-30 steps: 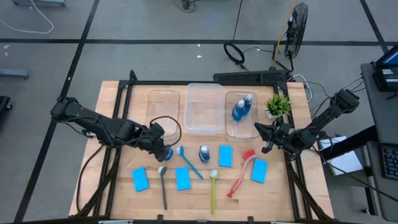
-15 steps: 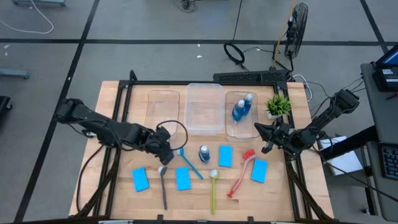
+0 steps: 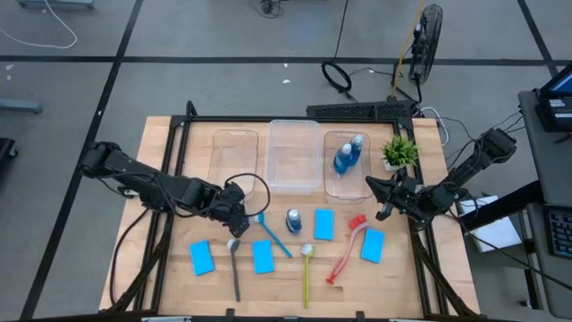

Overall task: Pick & Place Kitchen Sink Supplies
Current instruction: Put the blue dishwashing liquid into the right transparent bin

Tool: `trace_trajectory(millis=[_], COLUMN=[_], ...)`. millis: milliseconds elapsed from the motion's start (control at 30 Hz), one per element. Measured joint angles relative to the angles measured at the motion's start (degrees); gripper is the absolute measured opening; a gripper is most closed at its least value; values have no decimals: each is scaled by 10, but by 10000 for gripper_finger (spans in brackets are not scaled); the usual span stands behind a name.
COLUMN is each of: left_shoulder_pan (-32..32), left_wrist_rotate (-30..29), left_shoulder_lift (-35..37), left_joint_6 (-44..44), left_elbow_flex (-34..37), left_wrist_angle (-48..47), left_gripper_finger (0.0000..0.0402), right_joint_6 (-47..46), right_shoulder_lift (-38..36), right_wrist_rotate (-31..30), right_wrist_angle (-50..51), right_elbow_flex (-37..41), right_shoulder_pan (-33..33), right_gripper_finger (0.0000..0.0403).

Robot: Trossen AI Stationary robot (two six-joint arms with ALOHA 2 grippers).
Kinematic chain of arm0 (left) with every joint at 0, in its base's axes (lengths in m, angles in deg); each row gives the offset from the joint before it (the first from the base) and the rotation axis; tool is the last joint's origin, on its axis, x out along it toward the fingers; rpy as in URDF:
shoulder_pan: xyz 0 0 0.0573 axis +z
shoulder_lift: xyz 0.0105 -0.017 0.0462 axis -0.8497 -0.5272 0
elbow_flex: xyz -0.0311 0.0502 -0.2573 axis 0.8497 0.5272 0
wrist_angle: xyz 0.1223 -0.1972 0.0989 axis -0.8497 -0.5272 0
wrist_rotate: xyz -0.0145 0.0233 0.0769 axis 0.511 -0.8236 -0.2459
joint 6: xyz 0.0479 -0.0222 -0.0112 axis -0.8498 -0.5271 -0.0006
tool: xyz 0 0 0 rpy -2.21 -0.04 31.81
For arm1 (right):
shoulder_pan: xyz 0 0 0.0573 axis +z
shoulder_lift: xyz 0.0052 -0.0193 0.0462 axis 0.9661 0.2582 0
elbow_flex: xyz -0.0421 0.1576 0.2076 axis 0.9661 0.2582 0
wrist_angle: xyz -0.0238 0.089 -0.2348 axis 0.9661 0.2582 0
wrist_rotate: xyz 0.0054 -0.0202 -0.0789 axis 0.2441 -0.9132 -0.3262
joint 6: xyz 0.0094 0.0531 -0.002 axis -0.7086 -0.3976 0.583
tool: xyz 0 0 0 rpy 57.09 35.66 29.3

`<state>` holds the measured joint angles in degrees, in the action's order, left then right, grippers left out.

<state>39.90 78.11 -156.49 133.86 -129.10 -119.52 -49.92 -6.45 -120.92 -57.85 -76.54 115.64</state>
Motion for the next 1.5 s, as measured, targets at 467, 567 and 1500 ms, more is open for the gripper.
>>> trace_trajectory(millis=[467, 567, 1500], left_shoulder_pan=[0, 0, 6], left_wrist_rotate=[0, -4, -8], left_shoulder_lift=[0, 0, 148], left_joint_6=[4, 3, -51], left_elbow_flex=[0, 0, 0], left_wrist_angle=[-15, -10, 73], left_gripper_finger=[201, 175, 147], right_joint_6=[0, 0, 18], right_shoulder_lift=[0, 0, 0], right_wrist_rotate=[0, 0, 90], right_wrist_angle=[0, 0, -46], right_elbow_flex=[0, 0, -9], right_shoulder_pan=[0, 0, 0], right_gripper_finger=[1, 1, 4])
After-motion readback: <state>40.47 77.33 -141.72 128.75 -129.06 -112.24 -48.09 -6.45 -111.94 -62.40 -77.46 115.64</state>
